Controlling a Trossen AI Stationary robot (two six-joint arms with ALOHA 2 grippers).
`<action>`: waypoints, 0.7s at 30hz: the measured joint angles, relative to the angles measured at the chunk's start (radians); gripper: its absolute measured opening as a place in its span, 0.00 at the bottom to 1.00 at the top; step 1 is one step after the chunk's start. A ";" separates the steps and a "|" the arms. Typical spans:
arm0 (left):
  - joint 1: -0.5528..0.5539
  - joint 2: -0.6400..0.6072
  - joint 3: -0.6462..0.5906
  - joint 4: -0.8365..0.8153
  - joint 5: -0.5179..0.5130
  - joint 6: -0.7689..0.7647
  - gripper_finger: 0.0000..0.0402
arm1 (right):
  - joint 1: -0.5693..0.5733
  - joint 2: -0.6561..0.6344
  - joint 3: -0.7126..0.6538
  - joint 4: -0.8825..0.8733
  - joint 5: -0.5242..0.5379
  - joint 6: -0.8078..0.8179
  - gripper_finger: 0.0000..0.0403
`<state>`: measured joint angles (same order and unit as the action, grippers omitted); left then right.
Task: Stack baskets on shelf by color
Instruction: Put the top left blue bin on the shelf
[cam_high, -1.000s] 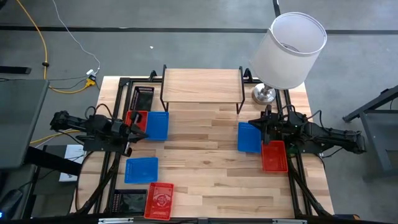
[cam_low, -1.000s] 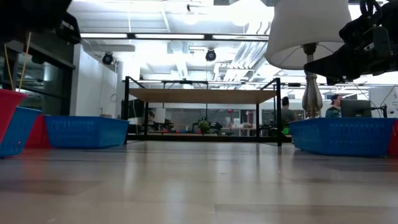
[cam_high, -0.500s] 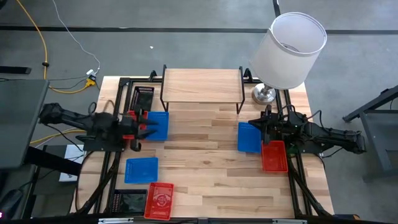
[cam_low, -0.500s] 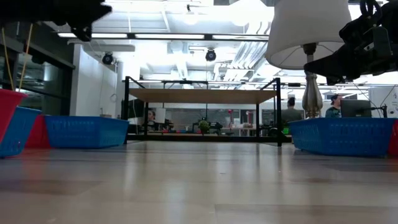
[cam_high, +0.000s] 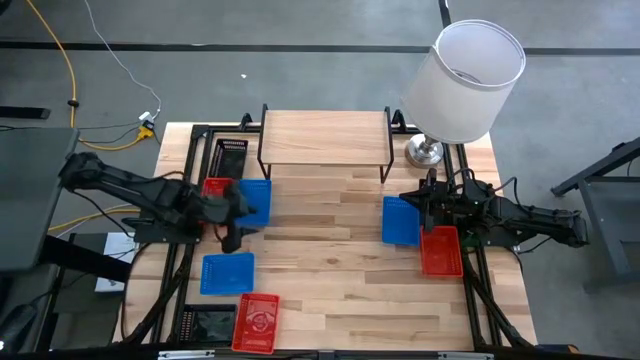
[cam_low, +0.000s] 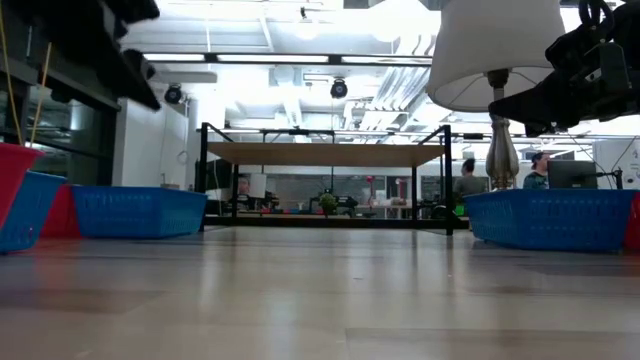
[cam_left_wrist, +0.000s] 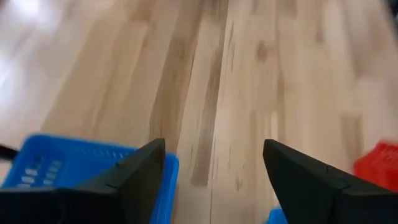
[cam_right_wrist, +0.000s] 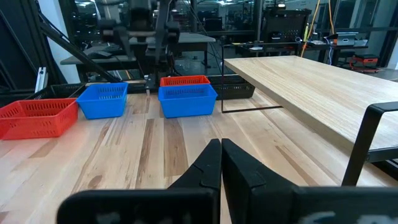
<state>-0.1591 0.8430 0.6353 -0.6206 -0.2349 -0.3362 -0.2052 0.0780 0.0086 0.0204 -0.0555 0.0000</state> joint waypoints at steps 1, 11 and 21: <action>-0.007 0.022 0.000 -0.011 -0.001 -0.001 0.66 | 0.000 0.000 0.000 0.000 0.000 0.000 0.00; -0.033 0.204 0.000 -0.045 -0.114 0.077 0.66 | 0.000 0.000 0.000 0.000 0.000 0.000 0.00; -0.032 0.346 0.001 -0.095 -0.105 0.051 0.66 | 0.000 0.000 0.000 0.000 0.000 0.000 0.00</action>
<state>-0.1909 1.1889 0.6361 -0.7157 -0.3400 -0.2852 -0.2050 0.0780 0.0087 0.0205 -0.0552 0.0002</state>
